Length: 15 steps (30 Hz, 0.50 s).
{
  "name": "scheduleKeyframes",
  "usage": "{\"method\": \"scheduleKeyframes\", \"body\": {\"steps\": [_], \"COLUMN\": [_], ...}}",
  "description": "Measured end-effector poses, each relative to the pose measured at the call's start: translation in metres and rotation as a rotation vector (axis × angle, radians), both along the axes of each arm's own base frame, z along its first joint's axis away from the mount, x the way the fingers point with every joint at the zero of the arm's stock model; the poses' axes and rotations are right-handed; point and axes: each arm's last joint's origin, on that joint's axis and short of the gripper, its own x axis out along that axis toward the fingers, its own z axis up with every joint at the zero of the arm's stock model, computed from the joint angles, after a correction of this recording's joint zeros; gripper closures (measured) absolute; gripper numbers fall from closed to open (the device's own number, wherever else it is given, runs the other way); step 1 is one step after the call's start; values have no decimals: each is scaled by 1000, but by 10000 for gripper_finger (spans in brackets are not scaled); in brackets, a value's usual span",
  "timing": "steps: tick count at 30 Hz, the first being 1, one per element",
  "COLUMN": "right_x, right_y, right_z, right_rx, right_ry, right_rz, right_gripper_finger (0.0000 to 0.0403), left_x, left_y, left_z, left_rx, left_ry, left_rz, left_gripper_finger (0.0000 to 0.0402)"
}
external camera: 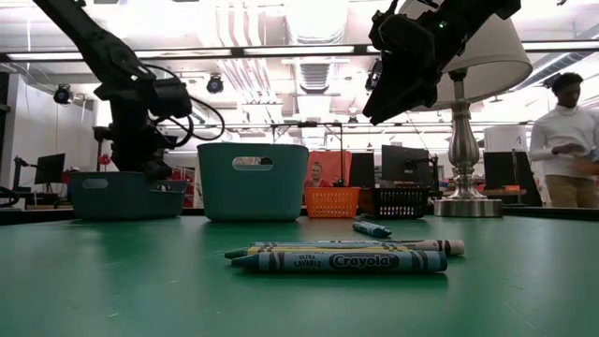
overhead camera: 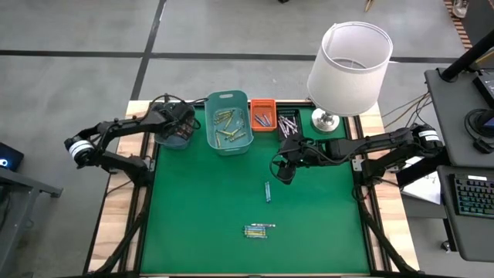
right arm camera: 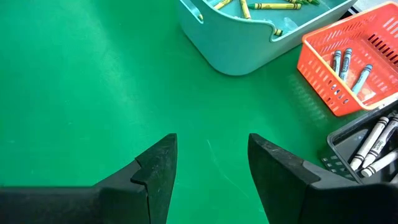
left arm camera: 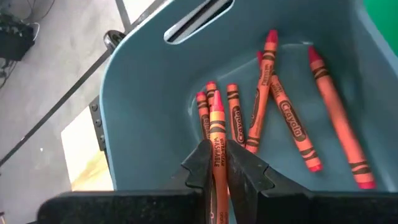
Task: Sort crayons
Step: Put the orange crayon into the blue bin
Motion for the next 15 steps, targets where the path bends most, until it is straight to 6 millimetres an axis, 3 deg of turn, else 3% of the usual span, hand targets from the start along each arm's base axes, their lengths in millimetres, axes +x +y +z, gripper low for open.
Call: {"method": "scheduleKeyframes", "body": {"steps": [15], "right_x": [0], "right_y": [0], "right_z": [0], "right_rx": [0], "right_ry": [0], "right_rz": [0], "right_gripper_finger": [216], "left_x": [1], "left_y": [2], "left_z": [-6], "left_rx": [-26], "left_ry": [37], "left_rz": [-19], "left_gripper_finger": [376]}}
